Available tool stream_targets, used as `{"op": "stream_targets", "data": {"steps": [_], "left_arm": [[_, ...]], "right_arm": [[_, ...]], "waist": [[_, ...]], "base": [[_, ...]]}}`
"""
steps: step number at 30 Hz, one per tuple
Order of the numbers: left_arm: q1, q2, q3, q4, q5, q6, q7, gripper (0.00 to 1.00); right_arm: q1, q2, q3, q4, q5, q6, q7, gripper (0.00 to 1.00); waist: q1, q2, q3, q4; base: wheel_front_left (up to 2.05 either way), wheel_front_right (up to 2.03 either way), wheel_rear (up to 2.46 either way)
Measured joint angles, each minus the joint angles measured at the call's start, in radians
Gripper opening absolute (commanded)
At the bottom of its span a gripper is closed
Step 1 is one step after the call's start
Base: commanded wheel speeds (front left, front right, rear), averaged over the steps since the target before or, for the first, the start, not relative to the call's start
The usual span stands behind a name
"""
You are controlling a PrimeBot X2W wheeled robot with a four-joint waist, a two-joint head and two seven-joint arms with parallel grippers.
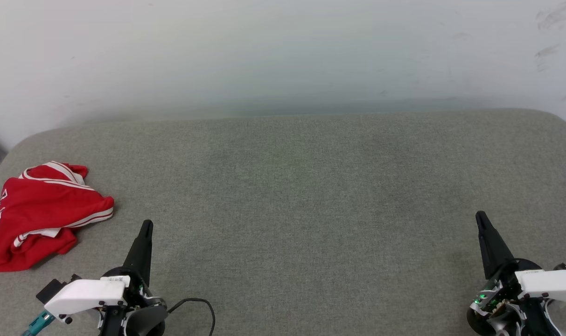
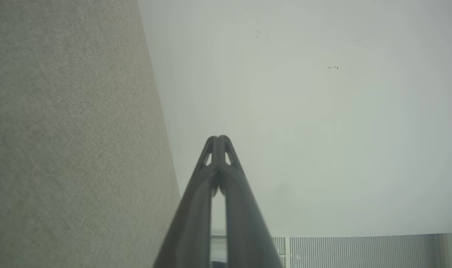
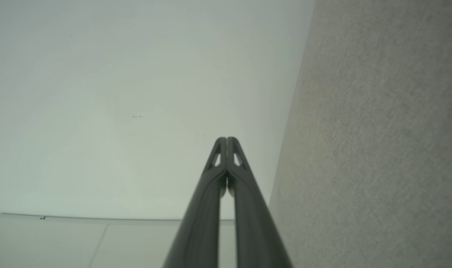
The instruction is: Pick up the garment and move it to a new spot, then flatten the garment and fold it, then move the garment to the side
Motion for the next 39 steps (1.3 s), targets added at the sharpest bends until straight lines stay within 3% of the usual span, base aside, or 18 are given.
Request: {"op": "stream_targets", "data": {"steps": [37,38,39], "left_arm": [[0.0,-0.001,0.003,0.0,0.006,0.0,0.001,0.0],[0.0,-0.001,0.003,0.0,0.006,0.0,0.001,1.0],[0.003,-0.002,0.001,0.007,0.006,0.0,0.001,1.0]], "right_arm": [[0.0,0.002,-0.003,0.0,0.0,0.0,0.003,0.0],[0.0,0.002,-0.003,0.0,0.0,0.0,0.003,1.0],[0.004,0.002,-0.002,0.006,0.0,0.0,0.002,1.0]], "waist": [[0.0,0.0,0.0,0.0],[-0.0001,0.0,0.0,0.0],[-0.0001,0.0,0.0,0.0]], "base": [[0.0,0.0,0.0],[0.0,0.0,0.0],[0.0,0.0,0.0]]}}
